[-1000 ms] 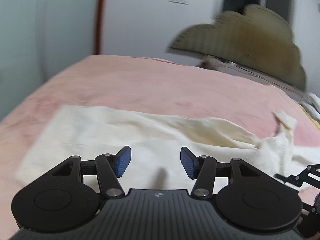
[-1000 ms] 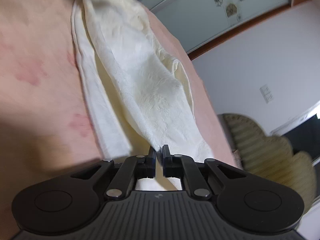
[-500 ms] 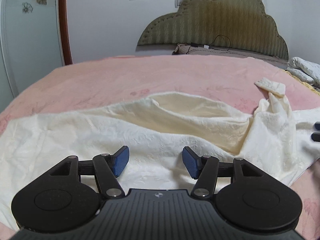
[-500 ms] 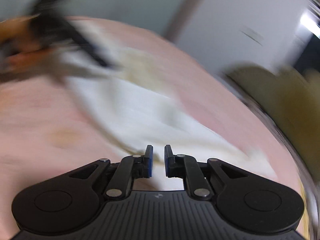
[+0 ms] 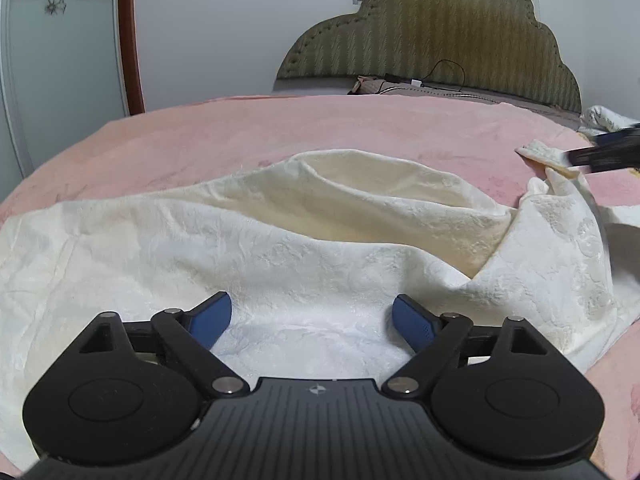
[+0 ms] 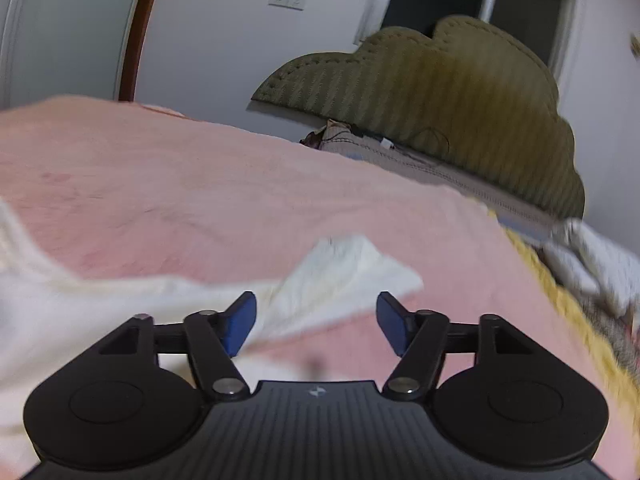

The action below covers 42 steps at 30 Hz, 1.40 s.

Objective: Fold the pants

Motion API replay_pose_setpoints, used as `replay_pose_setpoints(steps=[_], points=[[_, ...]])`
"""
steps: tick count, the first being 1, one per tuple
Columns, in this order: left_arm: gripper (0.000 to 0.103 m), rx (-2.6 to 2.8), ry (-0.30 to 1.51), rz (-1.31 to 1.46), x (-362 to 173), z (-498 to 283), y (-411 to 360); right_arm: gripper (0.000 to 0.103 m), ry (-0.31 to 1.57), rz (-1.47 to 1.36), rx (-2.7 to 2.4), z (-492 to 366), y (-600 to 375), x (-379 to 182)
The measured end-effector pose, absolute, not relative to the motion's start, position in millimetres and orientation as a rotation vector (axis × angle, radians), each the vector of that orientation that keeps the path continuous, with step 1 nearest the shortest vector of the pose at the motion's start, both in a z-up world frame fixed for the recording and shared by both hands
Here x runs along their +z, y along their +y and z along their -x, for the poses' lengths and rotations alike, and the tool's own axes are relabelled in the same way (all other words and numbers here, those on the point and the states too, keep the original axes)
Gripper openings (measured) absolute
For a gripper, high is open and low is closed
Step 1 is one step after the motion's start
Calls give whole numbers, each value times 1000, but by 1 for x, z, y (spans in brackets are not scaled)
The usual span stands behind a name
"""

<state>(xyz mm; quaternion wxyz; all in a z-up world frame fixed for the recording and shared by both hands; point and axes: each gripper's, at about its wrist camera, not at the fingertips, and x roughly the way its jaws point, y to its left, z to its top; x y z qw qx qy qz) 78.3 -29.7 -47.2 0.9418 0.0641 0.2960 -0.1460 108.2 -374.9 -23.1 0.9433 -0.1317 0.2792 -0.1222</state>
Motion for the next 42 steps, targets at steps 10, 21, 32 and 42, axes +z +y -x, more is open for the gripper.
replay_pose_setpoints(steps=[10, 21, 32, 42], points=[[90, -313, 606, -105, -48, -82, -25, 39, 794, 233, -285, -212, -409, -61], [91, -318, 606, -96, -49, -84, -24, 7, 465, -480, -285, -82, -499, -13], [93, -311, 606, -110, -49, -83, -27, 9, 385, -911, -365, 87, -545, -59], [95, -303, 607, -117, -50, -83, -28, 69, 335, -1085, -327, 55, -561, -99]])
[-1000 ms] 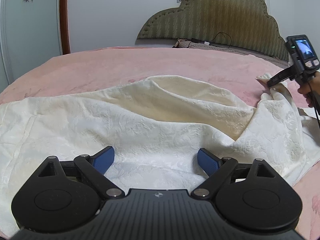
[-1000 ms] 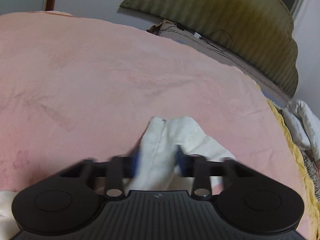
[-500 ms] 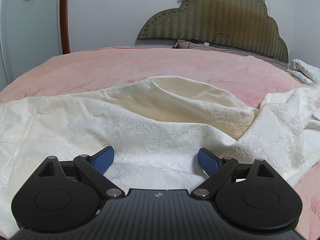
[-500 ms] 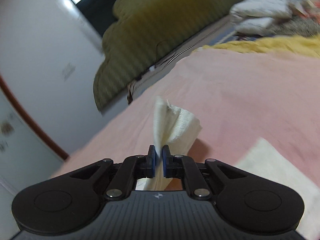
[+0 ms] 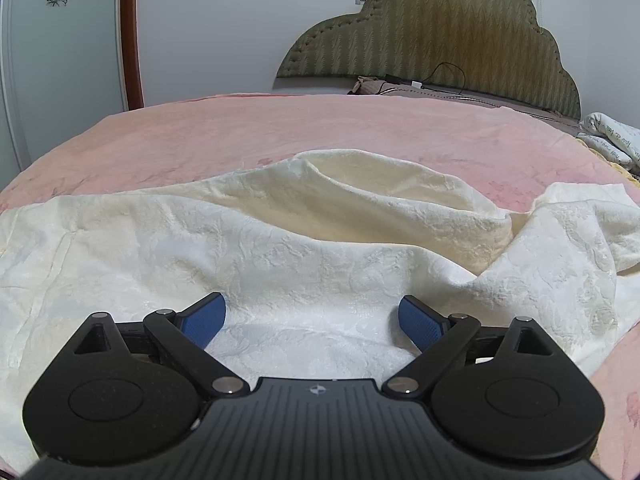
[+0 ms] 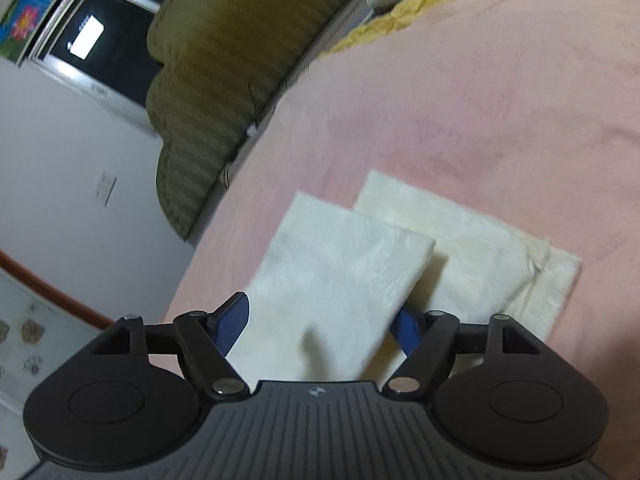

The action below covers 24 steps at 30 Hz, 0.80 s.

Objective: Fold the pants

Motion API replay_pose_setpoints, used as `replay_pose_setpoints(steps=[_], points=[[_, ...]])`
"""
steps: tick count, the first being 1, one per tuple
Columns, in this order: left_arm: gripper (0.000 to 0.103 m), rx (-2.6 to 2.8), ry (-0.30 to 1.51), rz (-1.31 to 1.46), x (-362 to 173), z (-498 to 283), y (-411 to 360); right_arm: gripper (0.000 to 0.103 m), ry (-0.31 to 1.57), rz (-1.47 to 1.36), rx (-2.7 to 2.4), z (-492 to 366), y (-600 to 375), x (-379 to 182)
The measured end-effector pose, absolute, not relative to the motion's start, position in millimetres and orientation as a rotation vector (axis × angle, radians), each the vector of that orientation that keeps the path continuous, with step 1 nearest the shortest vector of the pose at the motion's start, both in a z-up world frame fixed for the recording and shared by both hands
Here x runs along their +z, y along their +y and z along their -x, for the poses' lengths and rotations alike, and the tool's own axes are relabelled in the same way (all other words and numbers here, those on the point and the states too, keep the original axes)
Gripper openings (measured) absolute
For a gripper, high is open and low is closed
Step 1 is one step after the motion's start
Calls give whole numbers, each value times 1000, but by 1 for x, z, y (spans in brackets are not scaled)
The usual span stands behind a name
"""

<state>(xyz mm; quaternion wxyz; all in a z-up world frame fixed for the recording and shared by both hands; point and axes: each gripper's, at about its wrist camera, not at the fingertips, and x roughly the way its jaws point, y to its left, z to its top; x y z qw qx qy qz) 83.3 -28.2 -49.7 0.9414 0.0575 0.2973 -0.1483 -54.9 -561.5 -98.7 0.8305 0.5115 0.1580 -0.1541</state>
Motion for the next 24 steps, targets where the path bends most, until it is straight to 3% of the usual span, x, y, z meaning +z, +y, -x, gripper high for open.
replay_pose_setpoints(steps=[1, 2, 3, 6, 9, 11, 16, 22, 24], points=[[95, -302, 607, -118, -50, -83, -28, 54, 357, -1080, -322, 45, -566, -99], [95, -301, 606, -119, -50, -83, -28, 13, 385, -1082, -321, 35, -571, -98], [95, -301, 606, -118, -50, -83, -28, 5, 387, -1086, -310, 26, -575, -94], [96, -299, 603, -114, -50, -83, -27, 5, 290, -950, -253, 14, -568, -41], [96, -292, 598, -106, -49, -82, -25, 5, 58, -727, -161, 43, -547, 24], [97, -295, 596, -96, -49, -82, -23, 5, 43, -640, -185, 63, -544, 35], [96, -295, 600, -109, -48, -82, -25, 5, 449, -817, -430, 86, -578, -55], [93, -279, 595, -104, -44, -79, -22, 6, 490, -917, -437, 101, -582, -93], [93, -269, 587, -90, -37, -76, -16, 16, 437, -938, -521, 112, -586, -83]])
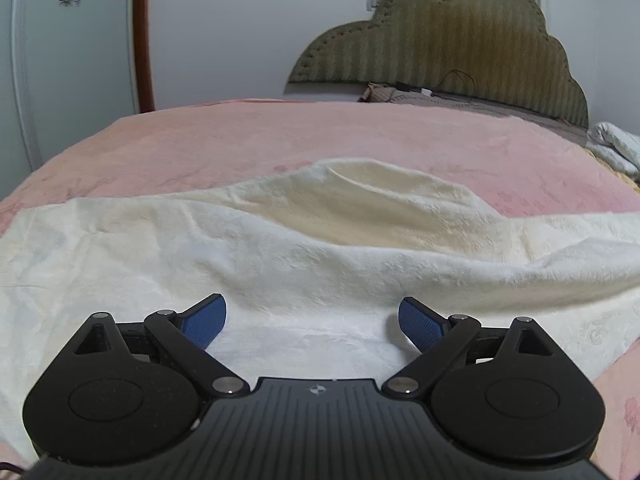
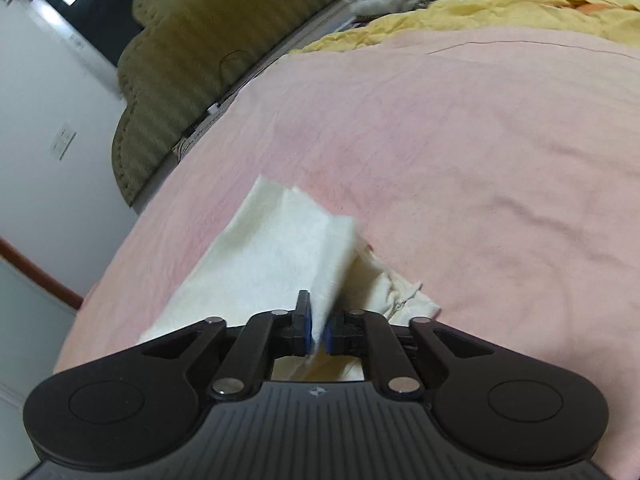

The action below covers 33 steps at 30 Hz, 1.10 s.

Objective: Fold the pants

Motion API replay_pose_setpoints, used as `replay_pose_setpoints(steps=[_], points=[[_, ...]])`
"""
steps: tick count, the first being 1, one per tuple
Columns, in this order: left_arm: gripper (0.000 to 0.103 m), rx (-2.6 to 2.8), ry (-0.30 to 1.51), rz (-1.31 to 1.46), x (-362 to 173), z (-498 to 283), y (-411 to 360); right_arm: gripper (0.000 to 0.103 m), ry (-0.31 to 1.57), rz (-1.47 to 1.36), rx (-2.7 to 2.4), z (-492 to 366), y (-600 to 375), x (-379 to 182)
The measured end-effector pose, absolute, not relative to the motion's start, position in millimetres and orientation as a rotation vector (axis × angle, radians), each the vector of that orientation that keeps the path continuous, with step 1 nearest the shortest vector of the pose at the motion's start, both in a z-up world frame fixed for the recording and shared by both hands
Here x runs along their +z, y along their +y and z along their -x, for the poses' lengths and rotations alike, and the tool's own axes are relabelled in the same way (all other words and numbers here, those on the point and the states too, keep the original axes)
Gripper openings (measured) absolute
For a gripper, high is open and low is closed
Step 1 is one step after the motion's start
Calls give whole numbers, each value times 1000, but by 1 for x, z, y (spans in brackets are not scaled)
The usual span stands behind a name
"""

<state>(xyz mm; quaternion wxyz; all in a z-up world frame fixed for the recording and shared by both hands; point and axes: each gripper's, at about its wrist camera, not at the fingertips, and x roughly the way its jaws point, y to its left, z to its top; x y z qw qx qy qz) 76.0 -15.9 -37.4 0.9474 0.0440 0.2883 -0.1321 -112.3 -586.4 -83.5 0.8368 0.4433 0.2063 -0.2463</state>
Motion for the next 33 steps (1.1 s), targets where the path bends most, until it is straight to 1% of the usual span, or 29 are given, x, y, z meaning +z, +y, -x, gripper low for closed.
replay_pose_setpoints(steps=[2, 3, 5, 7, 9, 12, 14, 17, 19, 20, 21, 22, 23, 24, 27, 30, 33], points=[[94, -273, 569, -59, -29, -75, -9, 21, 325, -863, -742, 128, -580, -67], [94, -274, 564, -47, -24, -76, -6, 24, 268, -778, -840, 130, -570, -55], [94, -264, 568, -46, -13, -82, -3, 24, 194, -542, -766, 114, -535, -30], [93, -245, 567, -56, -6, -88, -2, 24, 240, -342, -489, 70, -491, -9], [93, -211, 555, -72, -1, -91, -1, 26, 347, -196, -146, 12, -440, 1], [94, -166, 553, -91, 1, -89, 3, 27, 431, 39, 292, -49, -349, 2], [94, -164, 562, -89, 0, -88, 7, 27, 488, 125, 474, -84, -303, -2], [95, -167, 574, -108, -2, -90, 11, 29, 601, 62, 659, -136, -264, -11], [94, -165, 583, -140, -9, -87, 11, 35, 692, -9, 723, -165, -250, -19], [94, -168, 587, -153, -13, -86, 11, 41, 730, -54, 757, -177, -247, -23], [94, -176, 594, -165, -18, -86, 10, 52, 771, -99, 795, -187, -245, -27], [95, -185, 602, -173, -24, -85, 8, 60, 815, -144, 832, -193, -242, -36], [94, -193, 608, -182, -29, -85, 7, 72, 841, -170, 839, -203, -241, -39], [95, -194, 606, -197, -34, -83, 4, 75, 874, -195, 849, -210, -239, -45], [96, -197, 565, -247, -41, -77, -1, 76, 968, -308, 905, -235, -231, -56], [97, -212, 564, -252, -43, -77, -2, 76, 1019, -426, 973, -253, -223, -66], [97, -218, 581, -230, -44, -79, 1, 76, 961, -601, 923, -275, -232, -66]])
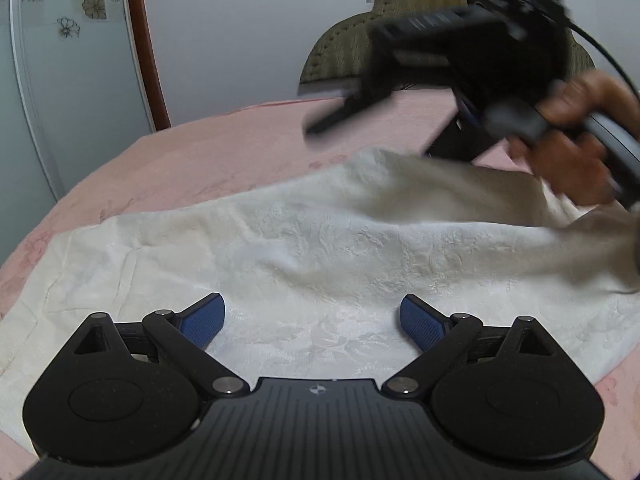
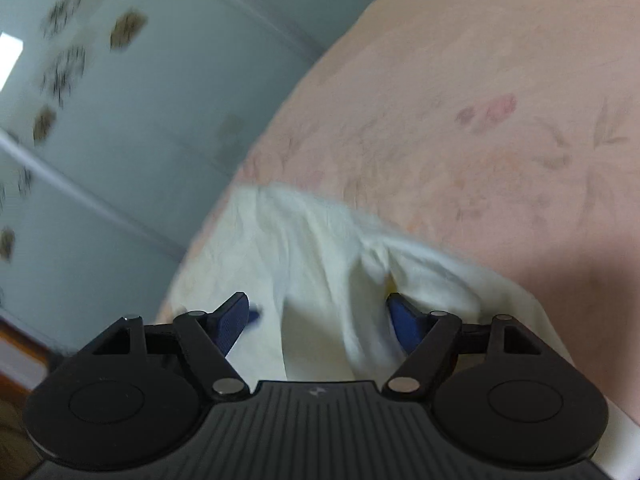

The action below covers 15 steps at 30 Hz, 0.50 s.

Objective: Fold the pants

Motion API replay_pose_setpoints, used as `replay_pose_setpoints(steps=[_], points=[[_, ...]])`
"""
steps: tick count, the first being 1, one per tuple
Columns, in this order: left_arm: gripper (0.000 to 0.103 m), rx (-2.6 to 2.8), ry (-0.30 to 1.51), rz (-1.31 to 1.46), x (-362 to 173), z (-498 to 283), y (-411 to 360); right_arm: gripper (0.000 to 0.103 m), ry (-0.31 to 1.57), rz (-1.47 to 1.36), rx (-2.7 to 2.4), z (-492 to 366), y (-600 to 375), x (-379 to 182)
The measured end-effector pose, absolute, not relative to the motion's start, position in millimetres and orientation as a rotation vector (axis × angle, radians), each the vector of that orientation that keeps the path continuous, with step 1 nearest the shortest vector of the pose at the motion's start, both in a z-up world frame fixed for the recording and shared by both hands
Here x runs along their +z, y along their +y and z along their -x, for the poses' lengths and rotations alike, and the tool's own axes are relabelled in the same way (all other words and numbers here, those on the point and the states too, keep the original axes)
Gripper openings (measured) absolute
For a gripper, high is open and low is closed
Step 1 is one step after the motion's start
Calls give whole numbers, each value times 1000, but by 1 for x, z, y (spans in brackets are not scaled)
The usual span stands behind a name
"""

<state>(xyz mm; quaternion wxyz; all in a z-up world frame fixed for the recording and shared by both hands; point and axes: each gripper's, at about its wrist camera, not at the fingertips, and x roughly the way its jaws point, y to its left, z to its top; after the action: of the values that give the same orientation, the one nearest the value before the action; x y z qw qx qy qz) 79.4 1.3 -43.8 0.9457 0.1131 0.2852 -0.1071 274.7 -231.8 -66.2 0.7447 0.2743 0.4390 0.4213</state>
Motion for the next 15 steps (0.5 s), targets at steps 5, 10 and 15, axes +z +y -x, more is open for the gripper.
replay_pose_setpoints(steps=[5, 10, 15], points=[[98, -222, 602, -214, -45, -84, 5, 77, 974, -817, 777, -317, -248, -79], [100, -216, 607, -216, -45, -85, 4, 75, 1026, -722, 752, -323, -239, -79], [100, -216, 608, -214, -44, -86, 4, 77, 828, -560, 383, -290, -306, -28]])
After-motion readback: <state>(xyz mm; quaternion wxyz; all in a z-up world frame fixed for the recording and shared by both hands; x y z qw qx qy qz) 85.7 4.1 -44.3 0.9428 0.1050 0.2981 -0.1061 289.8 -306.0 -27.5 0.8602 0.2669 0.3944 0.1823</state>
